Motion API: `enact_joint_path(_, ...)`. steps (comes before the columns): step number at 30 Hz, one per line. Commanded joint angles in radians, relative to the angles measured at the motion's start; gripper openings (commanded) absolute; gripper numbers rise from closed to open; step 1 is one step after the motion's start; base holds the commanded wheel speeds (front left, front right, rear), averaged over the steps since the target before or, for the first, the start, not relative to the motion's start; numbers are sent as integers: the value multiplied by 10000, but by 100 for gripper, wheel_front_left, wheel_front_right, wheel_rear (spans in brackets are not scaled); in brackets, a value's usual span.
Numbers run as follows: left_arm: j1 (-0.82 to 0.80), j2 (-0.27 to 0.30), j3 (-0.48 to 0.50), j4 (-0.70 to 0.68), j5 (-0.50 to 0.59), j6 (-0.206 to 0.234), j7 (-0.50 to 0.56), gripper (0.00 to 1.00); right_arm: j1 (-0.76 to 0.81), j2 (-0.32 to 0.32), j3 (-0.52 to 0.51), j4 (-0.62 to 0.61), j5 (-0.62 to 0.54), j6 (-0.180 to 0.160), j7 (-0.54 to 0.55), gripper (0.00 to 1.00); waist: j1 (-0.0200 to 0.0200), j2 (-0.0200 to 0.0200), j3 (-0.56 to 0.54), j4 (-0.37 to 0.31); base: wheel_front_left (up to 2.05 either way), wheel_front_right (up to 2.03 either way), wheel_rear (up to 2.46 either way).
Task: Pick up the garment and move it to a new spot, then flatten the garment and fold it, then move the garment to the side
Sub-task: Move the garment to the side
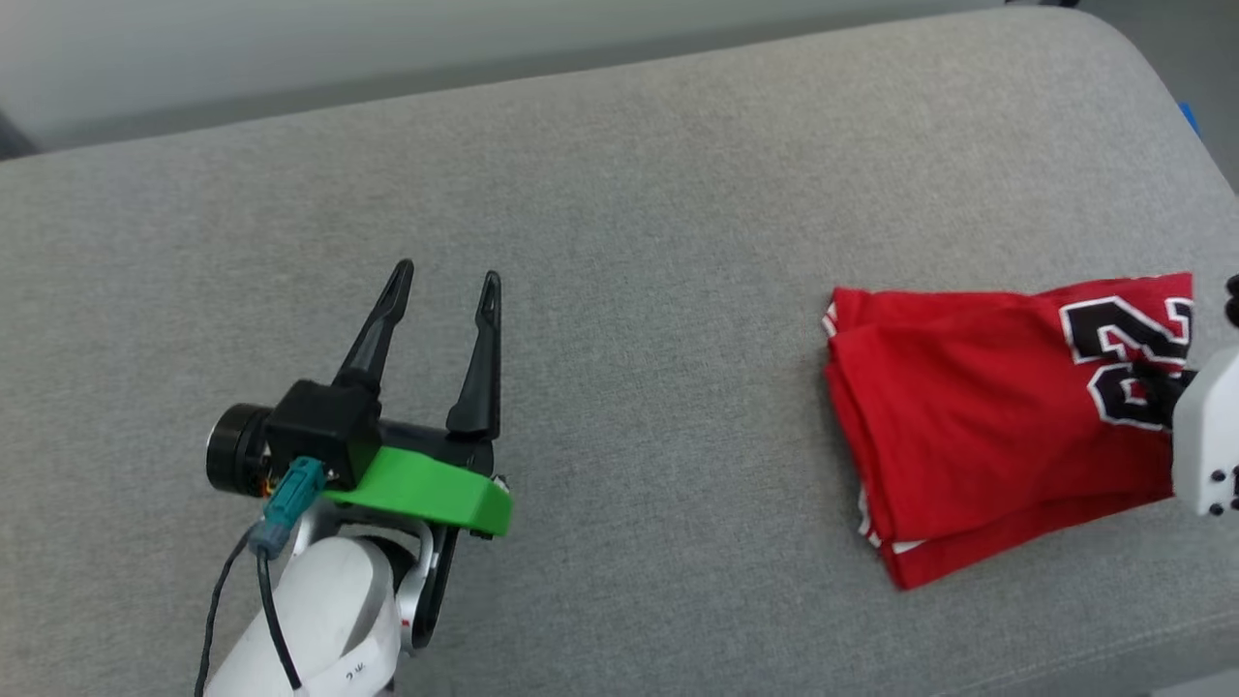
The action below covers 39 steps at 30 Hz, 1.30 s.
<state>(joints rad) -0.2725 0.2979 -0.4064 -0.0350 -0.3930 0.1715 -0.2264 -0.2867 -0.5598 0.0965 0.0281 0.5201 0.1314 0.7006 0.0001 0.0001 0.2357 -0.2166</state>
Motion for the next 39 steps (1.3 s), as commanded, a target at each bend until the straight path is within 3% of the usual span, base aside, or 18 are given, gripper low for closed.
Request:
enact_joint_path(1, -297, 104, -35, -94, 166, -65, 61, 100, -395, -116, -55, 376, -41, -7, -174, 0, -1, -1, 1372, -1002, 0, 0, 0)
enact_joint_path(13, -1870, 421, -311, -1028, 808, -239, 774, 100, -3481, -1095, -1056, 4784, -990, -7, -2825, 0, -1, -1, 3502, -512, 0, 0, 0)
enact_joint_path(22, -2404, 528, -459, -1319, 1008, -317, 1037, 100, -4979, -929, -1591, 7397, -1863, -7, -4792, 0, -1, -1, 4252, -146, 0, 0, 0)
enact_joint_path(24, -2434, 532, -469, -1313, 1006, -311, 1044, 100, -5152, -728, -1703, 7861, -2141, -7, -5267, 45, -1, -1, 4288, -120, 0, 0, 0)
enact_joint_path(25, -2444, 537, -472, -1300, 1002, -309, 1046, 100, -5233, -654, -1785, 8085, -2326, -7, -5553, 100, -1, -1, 4291, -109, 0, 0, 0)
enact_joint_path(31, -2383, 522, -485, -1011, 862, -316, 1019, 100, -5512, -402, -2734, 9110, -3534, -7, -7314, 100, -1, -1, 3899, -71, 0, 0, 0)
enact_joint_path(39, -1806, 345, -476, -495, 526, -211, 606, 100, -4949, -7, -3919, 9379, -4464, -7, -8970, 100, -1, -1, 2595, 43, 0, 0, 0)
